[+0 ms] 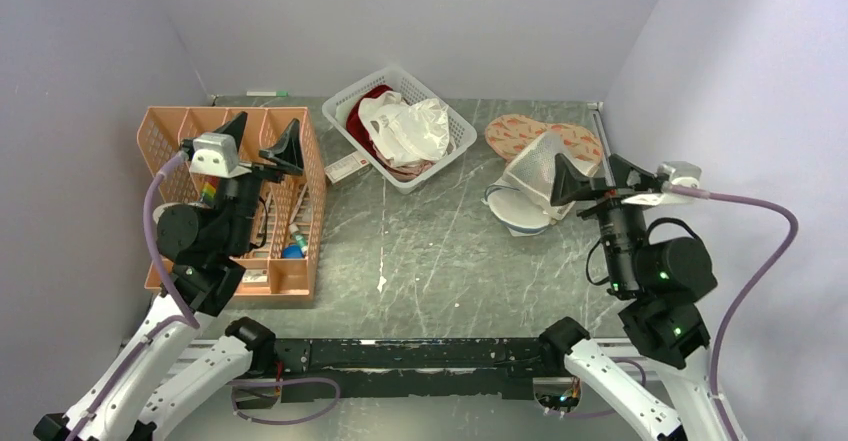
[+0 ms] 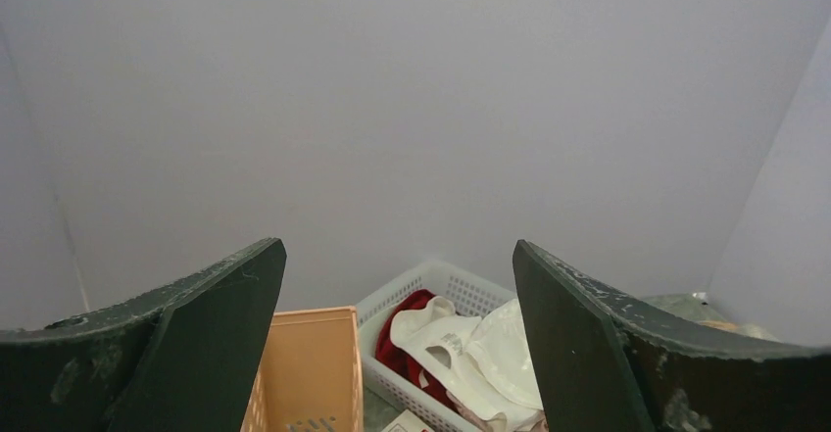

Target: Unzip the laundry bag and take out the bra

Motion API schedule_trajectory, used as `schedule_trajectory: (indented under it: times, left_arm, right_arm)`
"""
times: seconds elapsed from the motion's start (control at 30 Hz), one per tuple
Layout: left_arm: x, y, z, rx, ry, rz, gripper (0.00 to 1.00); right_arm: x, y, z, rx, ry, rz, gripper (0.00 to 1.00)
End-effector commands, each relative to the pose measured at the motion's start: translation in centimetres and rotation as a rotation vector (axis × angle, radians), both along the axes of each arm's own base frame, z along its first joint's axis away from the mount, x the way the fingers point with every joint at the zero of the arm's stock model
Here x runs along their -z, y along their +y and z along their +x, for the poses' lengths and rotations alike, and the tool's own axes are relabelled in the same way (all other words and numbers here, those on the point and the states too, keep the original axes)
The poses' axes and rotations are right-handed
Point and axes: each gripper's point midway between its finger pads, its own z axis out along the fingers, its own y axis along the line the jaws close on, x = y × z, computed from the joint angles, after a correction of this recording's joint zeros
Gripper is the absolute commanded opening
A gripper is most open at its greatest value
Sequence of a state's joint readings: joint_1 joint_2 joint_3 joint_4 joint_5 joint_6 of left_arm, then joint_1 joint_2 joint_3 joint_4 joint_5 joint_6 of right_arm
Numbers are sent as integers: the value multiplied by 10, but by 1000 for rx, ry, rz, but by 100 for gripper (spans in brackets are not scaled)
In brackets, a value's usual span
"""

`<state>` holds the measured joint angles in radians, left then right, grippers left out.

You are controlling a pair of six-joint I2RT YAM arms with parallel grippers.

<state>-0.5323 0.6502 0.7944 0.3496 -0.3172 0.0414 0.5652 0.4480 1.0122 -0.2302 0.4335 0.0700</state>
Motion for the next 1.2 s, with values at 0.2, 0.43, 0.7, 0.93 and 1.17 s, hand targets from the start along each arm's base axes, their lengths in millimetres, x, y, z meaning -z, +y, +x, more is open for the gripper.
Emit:
schedule_trajectory:
  times: [0.2, 0.43, 0.7, 0.93, 1.17]
  left_arm:
    - [-14, -28, 7, 189, 28, 7, 96]
    - [-11, -67, 2, 391, 65, 39, 95]
    - [10, -109, -10, 538, 140, 96, 94]
    - [27, -132, -15, 595, 187, 131, 94]
    - [42, -151, -24, 589, 191, 189, 94]
  right_arm:
    - [32, 2, 44, 94, 145, 44, 100]
    - [46, 13, 58, 47, 173, 13, 100]
    - [80, 25, 86, 29, 265, 1, 100]
    - [120, 41, 127, 37, 427, 6, 100]
    - [144, 66, 158, -15, 521, 49, 100]
